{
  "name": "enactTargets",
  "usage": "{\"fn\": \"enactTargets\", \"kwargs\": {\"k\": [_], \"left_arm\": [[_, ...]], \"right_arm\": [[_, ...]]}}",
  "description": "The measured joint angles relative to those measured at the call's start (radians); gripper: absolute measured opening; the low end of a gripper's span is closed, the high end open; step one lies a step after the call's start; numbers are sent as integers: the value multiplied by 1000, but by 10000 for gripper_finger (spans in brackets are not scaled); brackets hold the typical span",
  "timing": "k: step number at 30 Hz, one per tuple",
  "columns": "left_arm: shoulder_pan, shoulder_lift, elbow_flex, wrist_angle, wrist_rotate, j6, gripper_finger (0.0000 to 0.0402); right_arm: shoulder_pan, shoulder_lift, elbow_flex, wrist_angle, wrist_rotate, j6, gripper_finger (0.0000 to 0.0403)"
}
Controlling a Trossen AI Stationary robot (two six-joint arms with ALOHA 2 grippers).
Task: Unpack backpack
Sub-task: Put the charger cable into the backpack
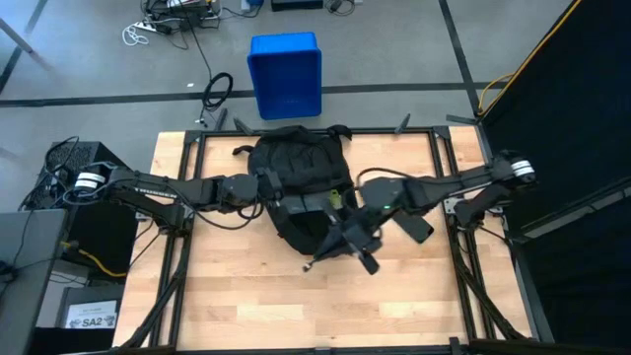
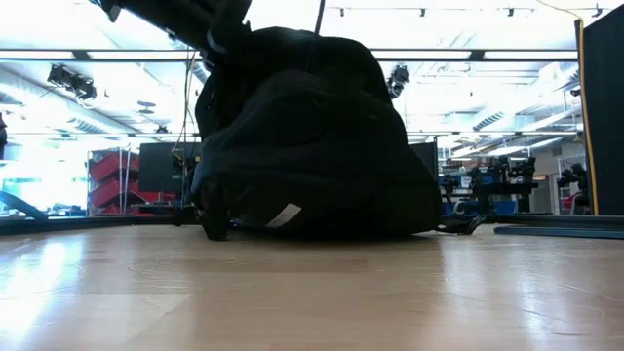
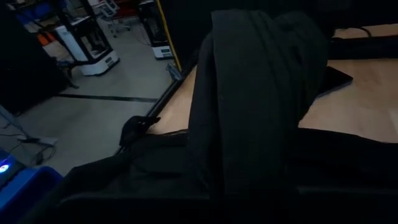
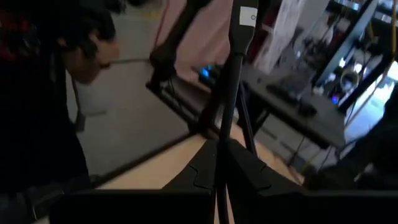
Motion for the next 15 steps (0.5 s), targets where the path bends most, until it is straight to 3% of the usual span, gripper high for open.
{"fn": "enactTargets", "kwargs": {"k": [11,15], "left_arm": [[0,0,0,-3,36,9,0],[0,0,0,-4,36,10,0]], "right_arm": [[-77,32,0,-130,4,28,0],[-83,30,-28,-148,66,37,0]]}}
